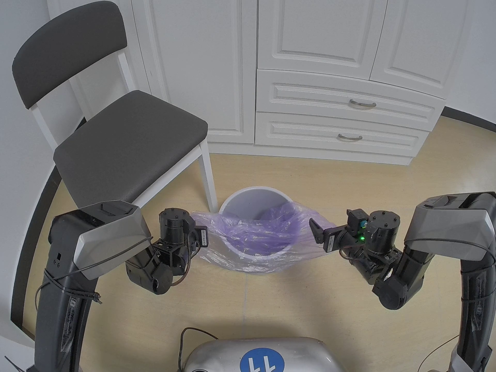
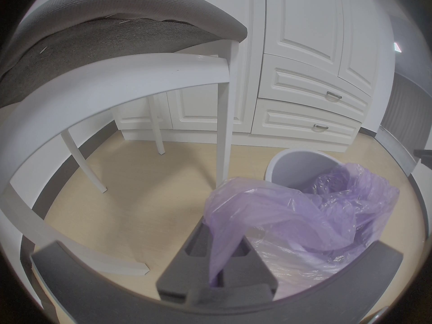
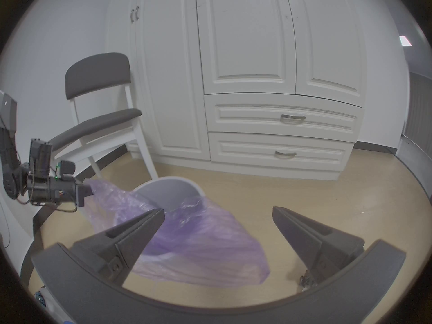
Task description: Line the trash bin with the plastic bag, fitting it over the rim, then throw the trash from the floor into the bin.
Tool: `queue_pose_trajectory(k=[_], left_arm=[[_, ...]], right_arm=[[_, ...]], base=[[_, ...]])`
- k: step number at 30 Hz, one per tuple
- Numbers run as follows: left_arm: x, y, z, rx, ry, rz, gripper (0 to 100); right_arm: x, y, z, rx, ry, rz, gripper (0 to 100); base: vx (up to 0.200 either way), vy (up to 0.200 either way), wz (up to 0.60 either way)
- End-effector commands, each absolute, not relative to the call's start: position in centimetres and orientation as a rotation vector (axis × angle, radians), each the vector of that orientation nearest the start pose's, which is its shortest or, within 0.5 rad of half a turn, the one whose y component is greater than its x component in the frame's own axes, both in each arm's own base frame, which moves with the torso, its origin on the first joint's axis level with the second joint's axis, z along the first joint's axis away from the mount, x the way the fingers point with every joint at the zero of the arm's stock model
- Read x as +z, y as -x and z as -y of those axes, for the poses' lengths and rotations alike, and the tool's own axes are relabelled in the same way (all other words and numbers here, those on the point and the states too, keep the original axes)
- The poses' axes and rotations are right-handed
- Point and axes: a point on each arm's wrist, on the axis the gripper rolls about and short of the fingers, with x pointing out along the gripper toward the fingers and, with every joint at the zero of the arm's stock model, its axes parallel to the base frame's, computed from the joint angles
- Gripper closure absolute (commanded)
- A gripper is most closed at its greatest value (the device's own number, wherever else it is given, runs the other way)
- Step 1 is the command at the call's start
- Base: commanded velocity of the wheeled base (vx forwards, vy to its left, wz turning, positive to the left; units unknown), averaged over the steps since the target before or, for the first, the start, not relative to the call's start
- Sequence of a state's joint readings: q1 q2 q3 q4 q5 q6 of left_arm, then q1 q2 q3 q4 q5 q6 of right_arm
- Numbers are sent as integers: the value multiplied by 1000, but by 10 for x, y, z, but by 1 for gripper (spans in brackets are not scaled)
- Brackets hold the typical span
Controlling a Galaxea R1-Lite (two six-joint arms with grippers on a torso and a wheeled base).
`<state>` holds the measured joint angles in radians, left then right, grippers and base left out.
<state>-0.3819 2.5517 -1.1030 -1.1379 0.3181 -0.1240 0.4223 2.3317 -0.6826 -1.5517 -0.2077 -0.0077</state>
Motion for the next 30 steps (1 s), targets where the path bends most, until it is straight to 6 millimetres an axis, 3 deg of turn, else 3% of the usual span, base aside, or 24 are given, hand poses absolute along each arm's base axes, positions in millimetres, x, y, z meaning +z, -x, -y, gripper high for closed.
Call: queue_pose_trajectory(k=[1,5,6,12,16,21,30], left_arm=[[-27,-410,159,-51,15,-299,100],[-22,-411,159,-51,21,-287,100],[-21,-411,159,-51,21,-287,0],[-19,-405,157,-56,8,-296,0],[-17,-375,138,-232,-94,-378,0],[-11,-362,131,-315,-104,-373,0],[16,-342,126,-411,-87,-352,0]], right_arm=[[22,-329,-162,257,48,-100,0],[11,-322,-178,278,60,-126,0],[8,-320,-182,289,64,-134,0],[-4,-315,-188,298,81,-163,0],[-5,-315,-188,287,84,-166,0],[-4,-315,-189,290,83,-165,0],[-6,-312,-191,298,87,-172,0]], base=[[0,0,0],[0,0,0],[0,0,0],[0,0,0],[0,0,0],[0,0,0],[0,0,0]])
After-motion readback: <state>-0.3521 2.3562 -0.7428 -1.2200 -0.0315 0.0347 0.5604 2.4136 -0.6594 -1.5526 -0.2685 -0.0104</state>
